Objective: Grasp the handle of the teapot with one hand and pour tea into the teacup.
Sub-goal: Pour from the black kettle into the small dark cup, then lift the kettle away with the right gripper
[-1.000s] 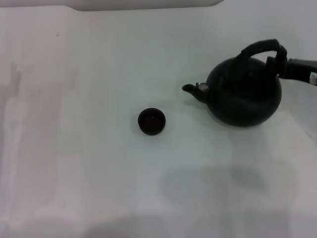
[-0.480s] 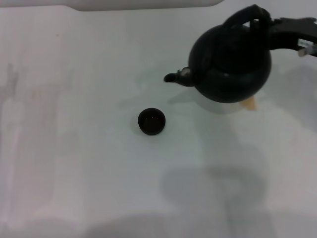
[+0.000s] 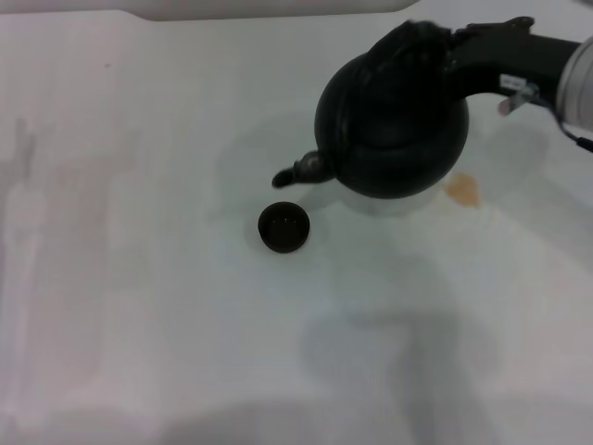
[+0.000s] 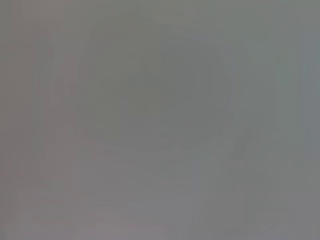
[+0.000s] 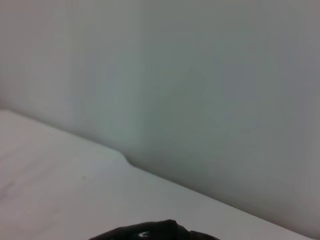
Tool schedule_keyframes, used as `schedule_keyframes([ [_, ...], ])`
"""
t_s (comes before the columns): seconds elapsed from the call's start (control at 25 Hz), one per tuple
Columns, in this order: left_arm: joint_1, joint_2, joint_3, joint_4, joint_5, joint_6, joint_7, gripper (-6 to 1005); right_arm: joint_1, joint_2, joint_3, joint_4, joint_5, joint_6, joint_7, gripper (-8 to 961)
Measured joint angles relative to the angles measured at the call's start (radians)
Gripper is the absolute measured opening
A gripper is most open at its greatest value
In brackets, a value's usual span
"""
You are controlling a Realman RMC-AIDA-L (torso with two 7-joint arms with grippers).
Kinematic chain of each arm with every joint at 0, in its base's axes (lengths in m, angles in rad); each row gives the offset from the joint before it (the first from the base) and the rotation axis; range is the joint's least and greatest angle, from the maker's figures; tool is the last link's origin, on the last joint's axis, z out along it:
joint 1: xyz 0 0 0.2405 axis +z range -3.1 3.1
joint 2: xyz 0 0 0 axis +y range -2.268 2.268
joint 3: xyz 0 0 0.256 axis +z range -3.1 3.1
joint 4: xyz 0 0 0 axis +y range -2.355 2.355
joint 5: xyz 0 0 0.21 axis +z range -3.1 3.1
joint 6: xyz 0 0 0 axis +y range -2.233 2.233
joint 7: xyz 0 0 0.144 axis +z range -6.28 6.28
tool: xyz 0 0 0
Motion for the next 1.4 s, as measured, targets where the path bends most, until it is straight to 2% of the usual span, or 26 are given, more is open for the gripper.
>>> schedule_keyframes([
  [0.2, 0.0, -0.001, 0.0, -0.003, 0.0, 0.001, 0.0, 847, 0.003, 0.004, -0.088, -0.031, -0.175, -0.018, 0.059, 197],
  [0.6, 0.007, -0.003, 0.0, -0.005, 0.0, 0.003, 0.0, 847, 0.019, 0.005, -0.125, -0.028, -0.25, -0.021, 0.107, 187],
  [0.84, 0.009, -0.003, 0.0, -0.007, 0.003, 0.003, 0.0, 848, 0.04, 0.006, -0.175, -0.027, -0.401, -0.035, 0.214, 186],
  [1.4, 0.003, -0.003, 0.0, -0.004, 0.0, 0.003, 0.0, 848, 0.057, 0.007, -0.252, -0.025, -0.585, -0.054, 0.297, 178],
])
